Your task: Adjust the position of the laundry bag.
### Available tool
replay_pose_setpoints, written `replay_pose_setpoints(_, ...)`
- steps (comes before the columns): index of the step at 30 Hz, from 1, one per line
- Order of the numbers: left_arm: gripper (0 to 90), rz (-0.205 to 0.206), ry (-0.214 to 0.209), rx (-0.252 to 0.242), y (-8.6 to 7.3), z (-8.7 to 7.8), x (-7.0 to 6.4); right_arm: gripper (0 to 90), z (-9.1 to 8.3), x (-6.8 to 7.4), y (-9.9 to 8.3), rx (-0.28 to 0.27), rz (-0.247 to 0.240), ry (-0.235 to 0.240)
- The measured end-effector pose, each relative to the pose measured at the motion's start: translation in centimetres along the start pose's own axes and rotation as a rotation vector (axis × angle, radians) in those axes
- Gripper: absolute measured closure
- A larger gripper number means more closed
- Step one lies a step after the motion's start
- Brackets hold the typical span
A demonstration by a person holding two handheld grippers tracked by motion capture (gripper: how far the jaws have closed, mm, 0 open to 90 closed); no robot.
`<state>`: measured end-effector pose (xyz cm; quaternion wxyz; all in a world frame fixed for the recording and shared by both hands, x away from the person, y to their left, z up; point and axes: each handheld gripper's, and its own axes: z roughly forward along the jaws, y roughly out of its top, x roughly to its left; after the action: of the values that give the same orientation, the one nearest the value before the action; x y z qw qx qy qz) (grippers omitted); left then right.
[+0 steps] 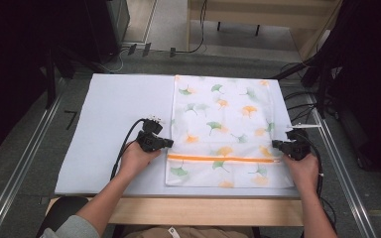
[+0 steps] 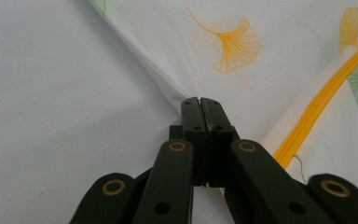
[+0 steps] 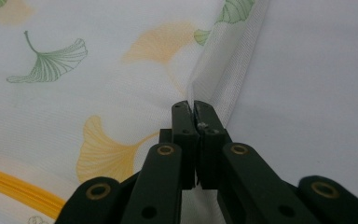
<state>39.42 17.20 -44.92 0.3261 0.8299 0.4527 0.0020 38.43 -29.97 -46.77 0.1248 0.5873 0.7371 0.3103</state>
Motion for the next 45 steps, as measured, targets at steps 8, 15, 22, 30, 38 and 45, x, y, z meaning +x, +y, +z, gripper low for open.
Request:
replay_pose_setpoints(8,90.0,-0.027,-0.007,-0.011,-0.2,-1.4,1.1,89.9,0.3,1.6,0.8,0.008,-0.032,0.044)
replay_pose_setpoints(15,90.0,-0.065,-0.009,-0.020,-1.1,-3.5,2.8,89.9,0.9,3.7,1.9,0.024,-0.082,0.088)
replay_pose_setpoints(22,90.0,-0.093,0.033,-0.023,-2.4,-5.6,4.4,89.9,1.4,6.1,2.8,0.030,-0.117,0.138)
replay_pose_setpoints(30,90.0,-0.135,0.062,-0.032,-4.0,-8.1,6.1,89.8,2.4,8.4,3.5,0.048,-0.156,0.199)
replay_pose_setpoints(38,90.0,-0.174,0.064,-0.042,-5.2,-9.8,7.4,89.7,2.6,10.2,3.9,0.049,-0.189,0.235)
replay_pose_setpoints(45,90.0,-0.192,0.090,-0.041,-5.7,-10.4,8.2,89.6,3.2,11.3,4.0,0.062,-0.207,0.259)
